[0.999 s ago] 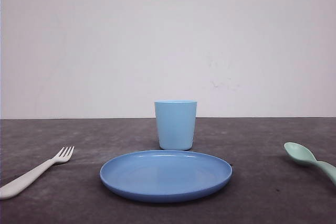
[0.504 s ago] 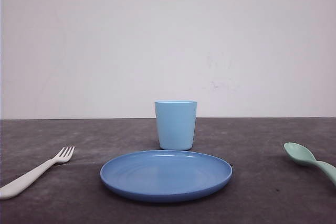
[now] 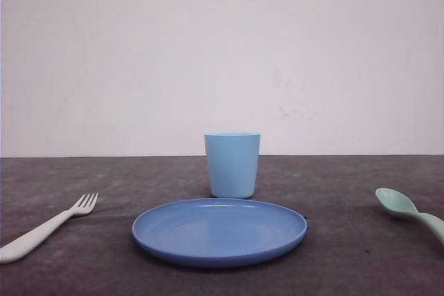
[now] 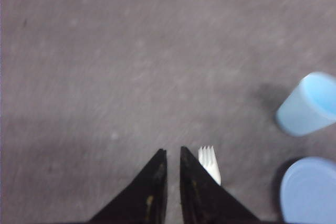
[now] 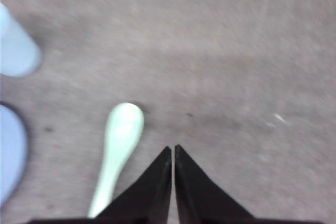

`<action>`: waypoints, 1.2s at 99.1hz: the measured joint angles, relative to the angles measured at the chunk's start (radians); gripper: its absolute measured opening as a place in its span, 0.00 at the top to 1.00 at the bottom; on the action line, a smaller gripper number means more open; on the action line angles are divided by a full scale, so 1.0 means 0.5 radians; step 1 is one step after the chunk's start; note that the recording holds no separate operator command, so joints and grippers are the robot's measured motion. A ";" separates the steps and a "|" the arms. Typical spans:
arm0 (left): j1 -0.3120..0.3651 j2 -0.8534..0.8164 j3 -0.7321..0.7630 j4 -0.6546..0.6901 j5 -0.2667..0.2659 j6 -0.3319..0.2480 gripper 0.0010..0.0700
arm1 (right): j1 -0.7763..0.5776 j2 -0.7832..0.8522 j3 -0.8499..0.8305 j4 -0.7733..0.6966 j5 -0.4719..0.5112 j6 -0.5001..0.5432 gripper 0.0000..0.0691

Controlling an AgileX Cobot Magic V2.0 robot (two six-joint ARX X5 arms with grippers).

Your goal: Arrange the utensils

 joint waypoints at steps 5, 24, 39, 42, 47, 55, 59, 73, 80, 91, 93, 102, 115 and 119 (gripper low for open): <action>-0.006 0.047 0.000 -0.011 -0.004 0.021 0.99 | 0.000 0.050 0.000 0.000 0.020 -0.011 0.99; -0.010 0.125 0.000 -0.024 -0.008 0.072 0.99 | 0.000 0.145 0.000 -0.008 0.022 -0.029 0.99; -0.010 0.124 0.000 -0.024 -0.008 0.082 0.97 | 0.000 0.145 0.000 -0.010 0.022 -0.034 0.99; -0.010 0.124 0.000 -0.024 -0.008 0.082 0.96 | 0.000 0.145 0.000 -0.013 0.021 -0.035 0.98; -0.010 0.124 0.000 -0.024 -0.008 0.082 0.91 | 0.000 0.145 0.000 -0.022 0.021 -0.037 0.90; -0.010 0.124 0.000 -0.024 -0.008 0.082 0.72 | 0.000 0.145 0.000 -0.029 0.021 -0.036 0.65; -0.010 0.124 0.000 -0.024 -0.008 0.083 0.60 | 0.000 0.145 0.000 -0.029 0.021 -0.036 0.51; -0.010 0.124 0.000 -0.024 -0.008 0.089 0.32 | 0.000 0.145 0.000 -0.030 0.021 -0.036 0.15; -0.010 0.124 0.000 -0.024 -0.008 0.088 0.28 | 0.000 0.145 0.000 -0.031 0.021 -0.036 0.05; -0.025 0.124 0.000 -0.024 -0.008 0.072 0.27 | 0.000 0.145 0.000 -0.037 0.021 -0.037 0.02; -0.032 0.124 0.000 -0.024 -0.008 0.064 0.27 | 0.000 0.145 0.000 -0.038 0.021 -0.036 0.02; -0.068 0.129 0.000 -0.024 -0.008 0.028 0.27 | 0.000 0.145 0.000 -0.038 0.021 -0.036 0.02; -0.167 0.184 0.000 -0.026 -0.008 -0.050 0.27 | 0.000 0.145 0.000 -0.038 0.021 -0.037 0.02; -0.212 0.211 0.000 -0.026 -0.008 -0.076 0.27 | 0.000 0.145 0.000 -0.038 0.021 -0.036 0.02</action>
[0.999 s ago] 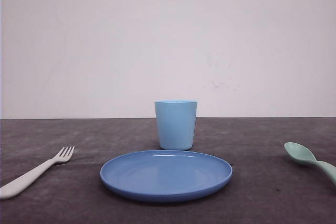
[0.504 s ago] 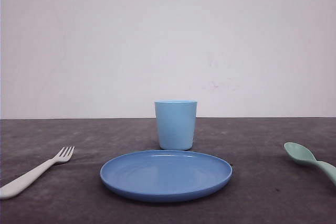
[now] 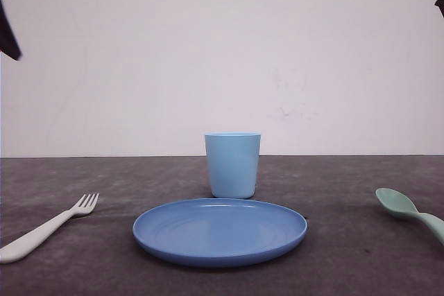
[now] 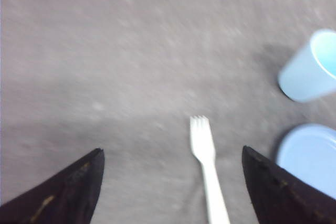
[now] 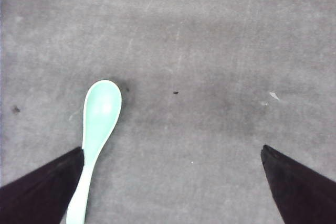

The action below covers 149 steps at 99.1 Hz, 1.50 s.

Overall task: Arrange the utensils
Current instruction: 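Lower the left gripper onto the white fork and close on its handle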

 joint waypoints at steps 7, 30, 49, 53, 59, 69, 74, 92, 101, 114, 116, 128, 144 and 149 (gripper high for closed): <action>-0.084 0.057 0.000 0.001 0.000 -0.038 0.27 | 0.000 0.000 0.000 0.000 0.001 0.000 0.02; -0.347 0.334 0.000 0.016 -0.131 -0.165 0.27 | 0.000 0.000 0.000 0.000 0.001 0.000 0.02; -0.523 0.623 0.000 0.080 -0.218 -0.247 0.27 | 0.000 0.000 0.000 0.000 0.001 0.000 0.02; -0.547 0.681 0.000 0.112 -0.220 -0.264 0.27 | 0.000 0.000 0.000 0.000 0.001 0.000 0.02; -0.576 0.764 0.000 0.167 -0.229 -0.281 0.27 | 0.000 0.000 0.000 -0.001 0.001 0.000 0.02; -0.607 0.891 0.000 0.229 -0.267 -0.320 0.28 | 0.000 0.000 0.000 -0.008 0.001 0.000 0.02; -0.616 0.945 0.000 0.255 -0.270 -0.333 0.28 | 0.000 0.000 0.000 -0.011 0.001 0.000 0.02; -0.632 1.092 0.000 0.328 -0.307 -0.381 0.32 | 0.000 0.000 0.000 -0.012 0.001 0.000 0.02; -0.646 1.154 0.000 0.367 -0.337 -0.392 0.37 | 0.000 0.000 0.000 -0.013 0.001 0.000 0.02; -0.658 1.208 0.001 0.389 -0.376 -0.406 0.38 | 0.000 0.000 0.000 -0.013 0.001 0.000 0.02; -0.658 1.211 0.002 0.388 -0.386 -0.407 0.38 | 0.000 0.000 0.000 -0.013 0.001 0.000 0.02; -0.661 1.238 0.018 0.394 -0.442 -0.408 0.39 | 0.000 0.000 0.000 -0.013 0.001 0.000 0.02; -0.666 1.263 0.034 0.394 -0.464 -0.413 0.40 | 0.000 0.000 0.000 -0.012 0.001 0.000 0.02; -0.670 1.268 0.034 0.391 -0.478 -0.412 0.47 | 0.000 0.000 0.000 -0.013 0.001 0.000 0.02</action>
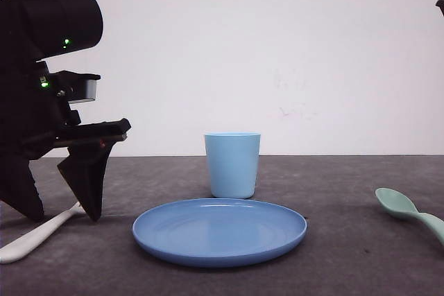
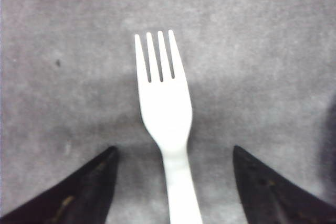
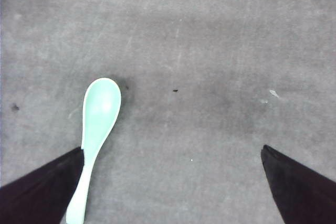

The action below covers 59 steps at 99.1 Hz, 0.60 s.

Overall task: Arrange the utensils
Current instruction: 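Lower the left gripper onto the white fork and close on its handle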

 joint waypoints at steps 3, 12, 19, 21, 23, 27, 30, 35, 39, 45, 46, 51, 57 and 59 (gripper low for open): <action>-0.001 0.002 0.000 -0.004 -0.012 0.001 0.53 | 0.000 0.000 0.000 0.001 0.000 0.000 0.02; -0.001 0.006 0.000 -0.011 -0.047 0.001 0.72 | 0.000 0.000 0.000 0.001 0.000 0.000 0.02; -0.005 0.008 0.000 -0.005 -0.050 0.001 0.82 | 0.000 0.000 0.000 0.001 0.000 0.000 0.02; -0.008 0.008 0.000 -0.002 -0.050 0.001 0.85 | 0.000 0.000 0.000 0.001 0.000 0.000 0.02; -0.012 0.009 0.000 0.001 -0.049 0.001 0.87 | 0.000 0.000 0.000 0.000 0.000 0.000 0.02; -0.021 0.009 0.000 0.005 -0.048 0.001 0.90 | 0.000 0.000 0.000 0.001 0.000 0.000 0.02; -0.027 0.009 0.000 0.005 -0.048 0.001 0.92 | 0.000 0.000 0.000 0.001 0.000 0.000 0.02; -0.036 0.010 0.000 0.008 -0.050 0.002 0.95 | 0.000 0.000 0.000 0.001 0.000 0.000 0.02; -0.041 0.010 0.000 0.009 -0.050 0.004 0.95 | 0.000 0.000 0.000 0.000 0.000 0.000 0.02; -0.048 0.010 0.000 0.010 -0.050 0.005 0.95 | 0.000 0.000 0.000 0.000 0.000 0.000 0.02; -0.050 0.010 0.000 0.010 -0.050 0.005 0.95 | 0.000 0.000 0.000 0.001 0.000 0.000 0.02; -0.054 0.009 0.000 0.010 -0.049 0.005 0.95 | 0.000 0.000 0.000 0.000 0.000 0.000 0.02; -0.066 0.008 0.000 0.011 -0.044 0.006 0.95 | 0.000 0.000 0.000 0.000 0.000 0.000 0.02; -0.070 0.007 0.000 0.011 -0.043 0.006 0.95 | 0.000 0.000 0.000 0.000 0.000 0.000 0.02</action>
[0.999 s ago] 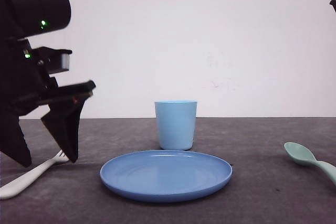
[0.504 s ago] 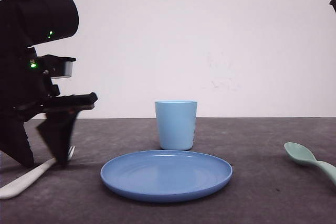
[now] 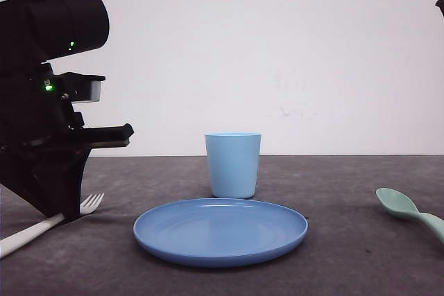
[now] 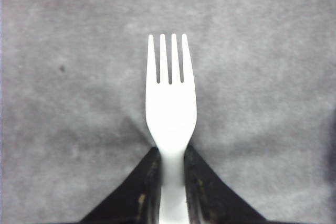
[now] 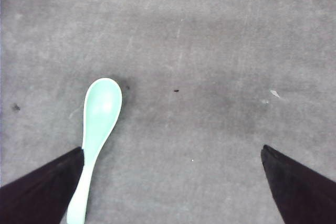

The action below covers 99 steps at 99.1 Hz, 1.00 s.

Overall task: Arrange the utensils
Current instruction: 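Lower the left gripper onto the white fork and close on its handle, then lift the white fork with the left gripper and carry it over the cup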

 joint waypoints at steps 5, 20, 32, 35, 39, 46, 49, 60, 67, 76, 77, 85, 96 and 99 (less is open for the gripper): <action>-0.015 -0.008 0.000 -0.008 0.011 0.000 0.95 | 0.000 0.000 0.000 0.000 0.000 0.000 0.02; -0.075 -0.088 0.000 -0.036 0.076 0.000 0.96 | 0.000 0.000 0.000 0.000 0.000 0.000 0.02; -0.076 -0.266 0.000 0.034 0.077 0.000 0.96 | 0.000 0.000 0.000 -0.001 0.000 0.000 0.02; -0.077 -0.307 0.000 0.063 0.078 0.000 0.96 | 0.000 0.000 0.000 0.000 0.000 0.000 0.02; -0.079 -0.358 0.000 0.110 0.081 0.000 0.96 | 0.000 0.000 0.000 -0.001 -0.001 0.000 0.02; -0.079 -0.434 0.000 0.201 0.095 0.000 0.96 | 0.000 0.000 0.000 0.000 -0.001 0.000 0.02; -0.079 -0.465 0.000 0.244 0.101 0.000 0.96 | 0.000 0.000 0.000 0.000 0.000 0.000 0.02; -0.095 -0.563 0.000 0.464 0.181 0.003 0.96 | 0.000 0.000 0.000 0.000 0.000 0.000 0.02; -0.105 -0.590 0.000 0.657 0.267 0.027 0.96 | 0.000 0.000 0.000 0.000 0.000 0.000 0.02; -0.106 -0.587 0.000 0.921 0.387 0.060 0.96 | 0.000 0.000 0.000 -0.001 0.000 0.000 0.02; -0.106 -0.585 0.000 0.951 0.399 0.062 0.96 | 0.000 0.000 0.000 -0.001 0.000 0.000 0.02; -0.107 -0.565 0.000 1.185 0.468 0.080 0.96 | 0.000 0.000 0.000 -0.001 0.000 0.000 0.02; -0.107 -0.500 0.000 1.461 0.517 0.115 0.96 | 0.000 0.000 0.000 -0.002 0.000 0.000 0.02; -0.107 -0.478 0.000 1.523 0.518 0.133 0.96 | 0.000 0.000 0.000 -0.001 0.000 0.000 0.02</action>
